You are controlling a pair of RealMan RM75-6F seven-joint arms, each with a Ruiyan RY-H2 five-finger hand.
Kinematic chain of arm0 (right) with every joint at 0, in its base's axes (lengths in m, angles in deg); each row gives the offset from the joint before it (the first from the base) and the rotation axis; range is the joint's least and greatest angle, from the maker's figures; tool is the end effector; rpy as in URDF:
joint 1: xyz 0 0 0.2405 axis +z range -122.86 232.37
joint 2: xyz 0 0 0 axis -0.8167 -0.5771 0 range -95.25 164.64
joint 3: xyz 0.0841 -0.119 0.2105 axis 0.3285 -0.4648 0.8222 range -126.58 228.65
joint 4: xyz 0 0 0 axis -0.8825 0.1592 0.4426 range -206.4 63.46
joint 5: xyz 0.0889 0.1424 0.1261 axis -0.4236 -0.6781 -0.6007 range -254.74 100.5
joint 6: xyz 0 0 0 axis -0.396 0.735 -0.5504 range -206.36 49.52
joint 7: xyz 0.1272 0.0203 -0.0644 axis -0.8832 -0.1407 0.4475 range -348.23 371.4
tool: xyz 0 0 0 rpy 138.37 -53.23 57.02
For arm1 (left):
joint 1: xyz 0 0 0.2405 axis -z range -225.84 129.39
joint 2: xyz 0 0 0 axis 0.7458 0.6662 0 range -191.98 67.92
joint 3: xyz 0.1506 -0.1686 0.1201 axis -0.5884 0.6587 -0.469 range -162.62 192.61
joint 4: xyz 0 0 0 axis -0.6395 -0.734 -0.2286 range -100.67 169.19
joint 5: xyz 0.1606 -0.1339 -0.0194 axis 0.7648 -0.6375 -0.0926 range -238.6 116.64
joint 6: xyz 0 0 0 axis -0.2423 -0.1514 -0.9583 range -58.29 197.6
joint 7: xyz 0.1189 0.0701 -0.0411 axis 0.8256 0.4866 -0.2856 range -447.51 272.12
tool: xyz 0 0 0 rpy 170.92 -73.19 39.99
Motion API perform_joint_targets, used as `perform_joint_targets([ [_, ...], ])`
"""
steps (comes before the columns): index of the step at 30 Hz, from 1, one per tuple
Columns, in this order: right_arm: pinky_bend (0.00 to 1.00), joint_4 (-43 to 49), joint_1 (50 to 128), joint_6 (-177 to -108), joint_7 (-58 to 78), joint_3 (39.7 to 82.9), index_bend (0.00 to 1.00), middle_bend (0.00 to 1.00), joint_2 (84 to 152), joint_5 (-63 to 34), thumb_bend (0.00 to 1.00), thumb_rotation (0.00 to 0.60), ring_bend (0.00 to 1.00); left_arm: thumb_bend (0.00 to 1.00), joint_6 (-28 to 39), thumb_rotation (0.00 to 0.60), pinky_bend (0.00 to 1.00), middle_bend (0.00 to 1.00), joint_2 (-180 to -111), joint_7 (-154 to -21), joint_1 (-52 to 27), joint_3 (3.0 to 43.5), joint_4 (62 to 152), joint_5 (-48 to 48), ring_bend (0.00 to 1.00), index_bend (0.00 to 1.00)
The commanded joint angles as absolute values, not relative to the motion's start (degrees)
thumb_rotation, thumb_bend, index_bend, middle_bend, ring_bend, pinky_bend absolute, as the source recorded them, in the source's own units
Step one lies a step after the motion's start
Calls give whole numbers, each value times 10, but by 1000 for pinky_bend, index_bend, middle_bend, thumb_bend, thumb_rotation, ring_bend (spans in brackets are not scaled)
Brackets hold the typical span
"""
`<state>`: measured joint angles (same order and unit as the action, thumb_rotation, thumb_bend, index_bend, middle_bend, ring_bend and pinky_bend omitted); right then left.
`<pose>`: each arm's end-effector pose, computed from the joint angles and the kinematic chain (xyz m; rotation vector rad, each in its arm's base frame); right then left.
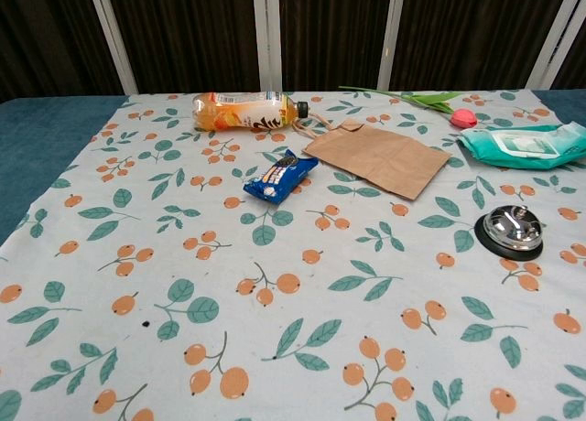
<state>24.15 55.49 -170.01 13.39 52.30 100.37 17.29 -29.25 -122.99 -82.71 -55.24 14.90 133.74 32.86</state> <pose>-0.2856 -0.1517 0.1503 1.3985 -0.8656 1.0276 -0.2929 0.1066 0.1844 -1.2727 -0.8235 -0.9196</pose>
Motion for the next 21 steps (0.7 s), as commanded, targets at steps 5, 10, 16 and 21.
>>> perform_joint_targets([
  [5,0,241,555,-1699,135,522,0,0,1004,173,785,600,0,334,-293,600,102,0,-1229,-827,-553,147,1338,330,0,53],
  [10,0,241,554,-1700,135,520,0,0,1004,176,785,600,0,334,-297,600,102,0,-1229,-828,-555,146,1338,335,0,53],
  [16,0,242,555,-1697,133,520,0,0,1003,175,785,600,0,334,-293,600,102,0,-1230,-827,-553,147,1338,330,0,53],
  [21,0,247,558,-1689,149,521,0,0,1013,172,785,600,0,335,-297,600,102,0,-1231,-822,-556,145,1340,334,0,53],
])
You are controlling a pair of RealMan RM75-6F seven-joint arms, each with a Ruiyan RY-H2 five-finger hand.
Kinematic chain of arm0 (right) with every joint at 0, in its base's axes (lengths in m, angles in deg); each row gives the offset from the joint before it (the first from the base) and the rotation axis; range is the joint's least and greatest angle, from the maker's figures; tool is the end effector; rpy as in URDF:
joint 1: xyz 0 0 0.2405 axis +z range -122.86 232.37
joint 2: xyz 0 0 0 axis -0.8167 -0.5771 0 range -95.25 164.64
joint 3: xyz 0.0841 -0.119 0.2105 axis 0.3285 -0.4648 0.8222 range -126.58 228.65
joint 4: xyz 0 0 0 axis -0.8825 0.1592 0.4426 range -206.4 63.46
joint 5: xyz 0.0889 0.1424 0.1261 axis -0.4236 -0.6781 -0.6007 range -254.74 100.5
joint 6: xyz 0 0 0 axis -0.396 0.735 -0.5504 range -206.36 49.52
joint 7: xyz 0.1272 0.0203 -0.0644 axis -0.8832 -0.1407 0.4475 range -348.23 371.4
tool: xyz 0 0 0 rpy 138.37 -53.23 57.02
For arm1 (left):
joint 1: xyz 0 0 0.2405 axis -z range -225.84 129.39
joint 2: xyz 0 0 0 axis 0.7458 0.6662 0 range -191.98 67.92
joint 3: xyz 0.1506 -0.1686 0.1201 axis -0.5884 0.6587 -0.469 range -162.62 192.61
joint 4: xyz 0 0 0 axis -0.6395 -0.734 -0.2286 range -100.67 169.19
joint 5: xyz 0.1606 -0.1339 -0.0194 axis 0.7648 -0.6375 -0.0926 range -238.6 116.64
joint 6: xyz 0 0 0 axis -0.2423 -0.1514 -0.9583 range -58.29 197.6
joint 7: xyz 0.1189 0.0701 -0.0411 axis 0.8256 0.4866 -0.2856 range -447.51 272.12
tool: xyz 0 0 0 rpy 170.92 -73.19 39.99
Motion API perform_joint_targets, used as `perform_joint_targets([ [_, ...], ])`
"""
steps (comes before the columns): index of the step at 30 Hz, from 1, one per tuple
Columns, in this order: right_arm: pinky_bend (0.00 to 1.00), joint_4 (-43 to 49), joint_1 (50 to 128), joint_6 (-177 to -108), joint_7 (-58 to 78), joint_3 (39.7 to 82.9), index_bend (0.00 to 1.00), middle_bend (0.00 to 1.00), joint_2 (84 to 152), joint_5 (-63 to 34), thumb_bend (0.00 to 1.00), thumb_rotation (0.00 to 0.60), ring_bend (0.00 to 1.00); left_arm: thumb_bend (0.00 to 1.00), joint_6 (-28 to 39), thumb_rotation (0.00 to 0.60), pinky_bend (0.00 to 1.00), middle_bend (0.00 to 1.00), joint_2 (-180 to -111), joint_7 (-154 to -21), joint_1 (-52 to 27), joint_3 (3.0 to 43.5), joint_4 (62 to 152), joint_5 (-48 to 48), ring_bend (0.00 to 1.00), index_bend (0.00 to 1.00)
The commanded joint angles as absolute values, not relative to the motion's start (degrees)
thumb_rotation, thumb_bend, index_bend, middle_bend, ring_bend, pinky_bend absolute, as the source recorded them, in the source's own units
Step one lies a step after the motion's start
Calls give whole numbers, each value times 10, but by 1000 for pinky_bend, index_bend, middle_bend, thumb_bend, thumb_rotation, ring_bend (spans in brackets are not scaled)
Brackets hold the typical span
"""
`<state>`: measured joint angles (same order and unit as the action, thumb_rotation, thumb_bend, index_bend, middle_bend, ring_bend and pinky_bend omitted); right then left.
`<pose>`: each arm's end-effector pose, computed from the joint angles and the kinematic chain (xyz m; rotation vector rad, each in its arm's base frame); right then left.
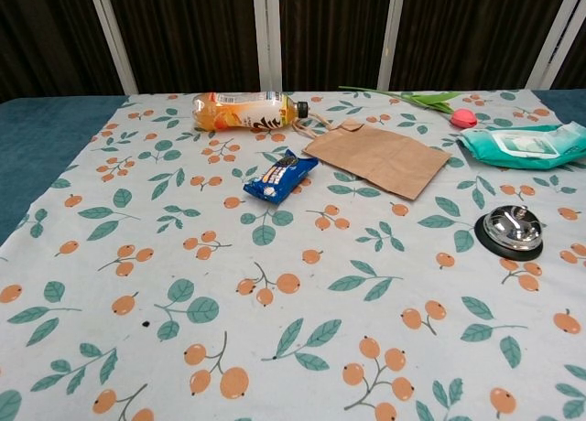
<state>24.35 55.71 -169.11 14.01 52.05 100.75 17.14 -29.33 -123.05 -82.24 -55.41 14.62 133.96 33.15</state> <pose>-0.2850 -0.1520 0.1456 1.4106 -0.8780 1.0166 -0.2920 0.1049 0.1833 -1.2766 -0.8243 -0.9156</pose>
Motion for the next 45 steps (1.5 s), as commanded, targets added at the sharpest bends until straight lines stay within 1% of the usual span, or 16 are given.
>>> perform_joint_targets([
  [1,0,250,560,-1688,156,521,0,0,1016,173,785,600,0,335,-299,600,102,0,-1231,-823,-558,144,1340,335,0,53],
  [4,0,255,569,-1677,171,519,0,0,1026,183,785,600,0,334,-306,600,102,0,-1230,-827,-562,144,1338,333,0,53],
  [8,0,263,599,-1628,159,521,0,0,1021,183,785,600,0,334,-311,600,102,0,-1229,-833,-565,144,1337,335,0,53],
  [14,0,287,647,-1568,175,552,2,0,1023,153,785,600,0,335,-312,600,102,0,-1229,-835,-565,144,1335,337,0,53],
  [18,0,284,678,-1540,192,580,4,0,1067,118,785,600,0,334,-305,600,102,0,-1231,-829,-561,146,1337,335,0,53],
  [23,0,255,714,-1500,210,599,5,0,1124,81,785,600,0,334,-300,600,102,0,-1232,-822,-559,147,1340,332,0,53],
  [26,0,234,734,-1475,214,606,5,0,1152,59,785,600,0,334,-301,600,102,0,-1232,-823,-560,149,1340,327,0,53],
  [32,0,167,761,-1450,212,611,7,0,1205,35,785,600,0,334,-298,600,102,0,-1231,-824,-559,153,1341,317,0,53],
  [38,0,60,788,-1439,238,607,15,0,1262,37,784,600,0,335,-293,600,102,0,-1233,-814,-556,158,1344,307,0,53],
  [45,0,-40,814,-1404,198,597,16,0,1316,33,785,600,0,335,-286,600,102,0,-1240,-793,-553,162,1349,297,0,52],
])
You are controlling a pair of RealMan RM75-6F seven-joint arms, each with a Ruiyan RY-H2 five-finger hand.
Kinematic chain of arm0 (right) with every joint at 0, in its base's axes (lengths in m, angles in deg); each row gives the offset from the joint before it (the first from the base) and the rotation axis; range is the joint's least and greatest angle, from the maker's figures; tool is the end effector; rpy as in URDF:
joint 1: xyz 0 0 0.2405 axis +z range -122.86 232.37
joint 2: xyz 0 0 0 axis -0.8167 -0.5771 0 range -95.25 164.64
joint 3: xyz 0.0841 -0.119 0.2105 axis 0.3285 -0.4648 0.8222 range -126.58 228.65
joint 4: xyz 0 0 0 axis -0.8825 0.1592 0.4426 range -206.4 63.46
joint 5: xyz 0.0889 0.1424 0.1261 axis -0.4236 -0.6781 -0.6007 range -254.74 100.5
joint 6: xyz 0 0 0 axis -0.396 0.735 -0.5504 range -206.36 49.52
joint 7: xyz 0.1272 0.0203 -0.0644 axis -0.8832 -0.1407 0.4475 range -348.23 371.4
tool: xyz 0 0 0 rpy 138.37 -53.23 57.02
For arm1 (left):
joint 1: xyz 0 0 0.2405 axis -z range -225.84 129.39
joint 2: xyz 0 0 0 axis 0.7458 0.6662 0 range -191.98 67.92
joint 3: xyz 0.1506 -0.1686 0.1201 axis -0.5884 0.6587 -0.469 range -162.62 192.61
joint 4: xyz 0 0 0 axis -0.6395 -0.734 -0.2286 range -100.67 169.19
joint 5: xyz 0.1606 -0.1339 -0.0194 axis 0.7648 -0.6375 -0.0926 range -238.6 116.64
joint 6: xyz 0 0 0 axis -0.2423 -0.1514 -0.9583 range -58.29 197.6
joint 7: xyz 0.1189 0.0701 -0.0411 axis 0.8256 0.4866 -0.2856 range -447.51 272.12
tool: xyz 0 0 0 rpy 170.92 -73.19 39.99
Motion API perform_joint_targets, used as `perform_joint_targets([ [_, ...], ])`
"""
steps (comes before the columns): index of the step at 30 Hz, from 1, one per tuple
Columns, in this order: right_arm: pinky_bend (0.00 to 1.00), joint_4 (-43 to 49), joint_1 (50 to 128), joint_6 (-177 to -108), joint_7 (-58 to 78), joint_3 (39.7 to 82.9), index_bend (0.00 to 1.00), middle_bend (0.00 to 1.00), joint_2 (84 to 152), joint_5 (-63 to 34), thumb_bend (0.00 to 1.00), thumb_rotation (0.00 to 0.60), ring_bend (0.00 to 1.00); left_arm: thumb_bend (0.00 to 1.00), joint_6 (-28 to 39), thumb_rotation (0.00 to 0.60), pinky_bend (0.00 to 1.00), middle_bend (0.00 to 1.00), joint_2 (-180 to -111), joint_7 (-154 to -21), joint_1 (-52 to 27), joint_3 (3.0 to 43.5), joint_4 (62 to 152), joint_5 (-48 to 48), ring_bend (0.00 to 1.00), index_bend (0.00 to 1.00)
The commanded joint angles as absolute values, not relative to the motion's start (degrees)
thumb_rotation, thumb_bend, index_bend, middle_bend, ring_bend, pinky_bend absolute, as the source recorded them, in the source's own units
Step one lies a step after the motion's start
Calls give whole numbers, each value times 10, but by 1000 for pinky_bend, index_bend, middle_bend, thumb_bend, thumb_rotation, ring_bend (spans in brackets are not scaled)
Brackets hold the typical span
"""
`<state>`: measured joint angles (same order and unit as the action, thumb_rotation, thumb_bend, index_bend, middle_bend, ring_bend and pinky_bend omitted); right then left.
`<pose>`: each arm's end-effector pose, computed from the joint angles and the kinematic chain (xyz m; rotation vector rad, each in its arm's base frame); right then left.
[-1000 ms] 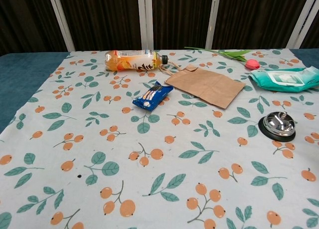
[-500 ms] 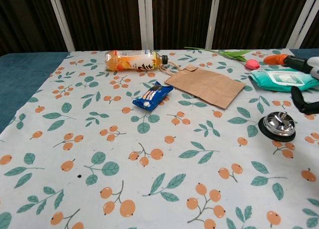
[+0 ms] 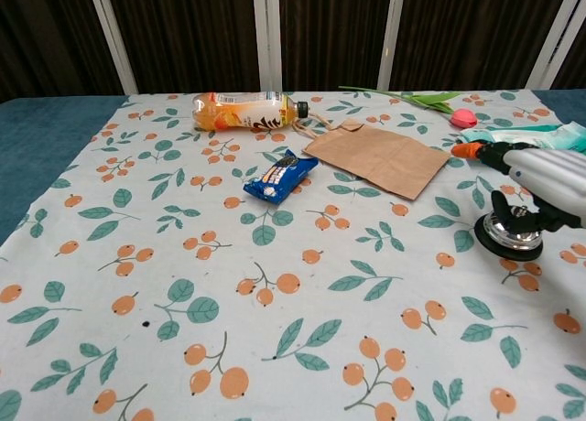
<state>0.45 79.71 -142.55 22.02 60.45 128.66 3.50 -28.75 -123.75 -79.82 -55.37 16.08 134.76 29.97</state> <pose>-0.2413 -0.2970 -0.0123 1.6783 -0.9227 0.9313 -0.2955 0.1100 0.1835 -1.2311 -0.8187 -0.8730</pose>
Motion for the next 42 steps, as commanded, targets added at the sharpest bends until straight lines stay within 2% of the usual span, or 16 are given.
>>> perform_joint_targets([
  [1,0,-52,817,-1400,190,596,16,0,1322,34,785,600,0,334,-285,600,102,0,-1241,-789,-552,163,1350,296,0,52],
  [11,0,-135,836,-1360,140,570,16,0,1368,42,784,600,0,334,-283,600,102,0,-1247,-768,-552,161,1354,296,0,53],
  [17,0,-118,839,-1381,112,580,16,0,1356,47,785,600,0,334,-281,600,102,0,-1244,-773,-552,160,1354,296,0,53],
  [21,0,-50,834,-1440,109,603,16,0,1309,63,785,600,0,335,-281,600,102,0,-1242,-778,-552,160,1354,296,0,53],
  [27,0,127,802,-1530,134,641,16,0,1185,74,784,600,0,334,-283,600,102,0,-1240,-784,-553,157,1354,301,0,53],
  [29,0,189,785,-1543,138,640,16,0,1139,73,784,600,0,335,-285,600,102,0,-1239,-787,-554,156,1353,303,0,53],
  [31,0,246,764,-1557,146,630,16,0,1093,79,785,600,0,334,-288,600,102,0,-1238,-790,-555,156,1353,305,0,53],
  [35,0,303,720,-1596,173,593,16,0,1035,110,785,600,0,334,-289,600,102,0,-1236,-798,-556,153,1351,309,0,53],
  [39,0,318,667,-1634,194,536,16,0,1003,145,785,600,0,335,-295,600,102,0,-1230,-815,-560,154,1349,307,0,53],
  [42,0,313,640,-1651,184,510,16,0,995,152,785,600,0,334,-295,600,102,0,-1226,-826,-561,154,1349,304,0,53],
])
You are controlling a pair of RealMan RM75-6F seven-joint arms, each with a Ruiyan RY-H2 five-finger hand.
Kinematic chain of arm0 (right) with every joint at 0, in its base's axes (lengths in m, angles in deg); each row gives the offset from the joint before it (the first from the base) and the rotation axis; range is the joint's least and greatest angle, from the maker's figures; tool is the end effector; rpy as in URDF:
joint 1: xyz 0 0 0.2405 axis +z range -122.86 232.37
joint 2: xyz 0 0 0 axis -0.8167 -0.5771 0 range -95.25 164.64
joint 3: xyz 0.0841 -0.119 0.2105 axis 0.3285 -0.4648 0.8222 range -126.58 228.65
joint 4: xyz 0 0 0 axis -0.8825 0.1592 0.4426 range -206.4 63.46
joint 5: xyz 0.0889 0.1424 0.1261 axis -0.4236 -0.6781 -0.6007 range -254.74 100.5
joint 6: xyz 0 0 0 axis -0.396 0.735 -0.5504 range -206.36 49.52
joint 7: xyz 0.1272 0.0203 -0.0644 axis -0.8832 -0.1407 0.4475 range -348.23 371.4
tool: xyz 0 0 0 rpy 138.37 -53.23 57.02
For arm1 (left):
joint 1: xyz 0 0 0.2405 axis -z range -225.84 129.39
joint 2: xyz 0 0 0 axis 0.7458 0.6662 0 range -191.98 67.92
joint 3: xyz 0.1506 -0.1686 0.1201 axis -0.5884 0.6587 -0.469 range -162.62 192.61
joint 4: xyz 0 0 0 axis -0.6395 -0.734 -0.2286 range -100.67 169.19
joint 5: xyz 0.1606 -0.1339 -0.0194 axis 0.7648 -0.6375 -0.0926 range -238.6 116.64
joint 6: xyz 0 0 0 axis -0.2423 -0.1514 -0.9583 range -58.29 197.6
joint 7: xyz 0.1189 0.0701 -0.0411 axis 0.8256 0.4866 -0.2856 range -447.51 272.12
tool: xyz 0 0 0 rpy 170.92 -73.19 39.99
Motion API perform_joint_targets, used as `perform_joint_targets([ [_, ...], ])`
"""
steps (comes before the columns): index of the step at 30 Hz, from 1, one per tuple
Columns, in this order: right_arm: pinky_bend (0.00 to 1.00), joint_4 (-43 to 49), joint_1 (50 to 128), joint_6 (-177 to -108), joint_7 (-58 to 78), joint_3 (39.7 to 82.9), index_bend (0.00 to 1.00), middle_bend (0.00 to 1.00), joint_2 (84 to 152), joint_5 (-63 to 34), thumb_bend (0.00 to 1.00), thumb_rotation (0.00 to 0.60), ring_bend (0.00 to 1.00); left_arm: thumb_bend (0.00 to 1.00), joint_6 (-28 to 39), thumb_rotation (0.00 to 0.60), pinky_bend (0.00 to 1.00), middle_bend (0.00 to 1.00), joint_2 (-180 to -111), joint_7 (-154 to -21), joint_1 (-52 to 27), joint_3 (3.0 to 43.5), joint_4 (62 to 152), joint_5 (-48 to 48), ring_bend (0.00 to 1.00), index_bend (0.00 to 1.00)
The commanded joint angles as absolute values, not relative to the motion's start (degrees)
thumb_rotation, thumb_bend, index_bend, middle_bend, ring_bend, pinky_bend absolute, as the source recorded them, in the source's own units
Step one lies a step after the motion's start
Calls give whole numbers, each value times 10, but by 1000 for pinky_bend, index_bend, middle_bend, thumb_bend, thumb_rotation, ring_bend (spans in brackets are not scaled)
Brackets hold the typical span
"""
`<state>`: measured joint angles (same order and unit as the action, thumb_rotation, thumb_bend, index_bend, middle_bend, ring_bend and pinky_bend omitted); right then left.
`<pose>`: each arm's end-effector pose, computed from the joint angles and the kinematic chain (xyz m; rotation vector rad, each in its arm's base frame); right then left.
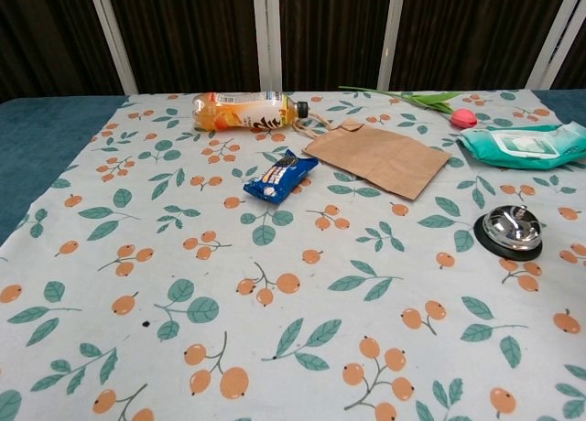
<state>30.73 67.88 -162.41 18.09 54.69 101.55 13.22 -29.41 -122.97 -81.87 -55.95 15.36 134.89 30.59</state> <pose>-0.2307 -0.2150 0.1289 1.5208 -0.8561 1.1399 -0.2955 0.1045 0.1866 -1.2265 -0.8383 -0.8913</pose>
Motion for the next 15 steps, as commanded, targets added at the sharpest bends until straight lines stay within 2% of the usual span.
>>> perform_joint_targets([
  [1,0,309,634,-1656,184,507,17,0,996,154,785,600,0,334,-295,600,102,0,-1225,-829,-561,153,1349,305,0,53],
  [10,0,228,600,-1693,149,495,27,0,1030,163,785,600,0,335,-306,600,102,0,-1219,-854,-566,150,1342,316,0,53],
  [15,0,220,594,-1700,149,500,27,0,1035,163,785,600,0,334,-305,600,102,0,-1219,-856,-566,148,1339,317,0,53],
])
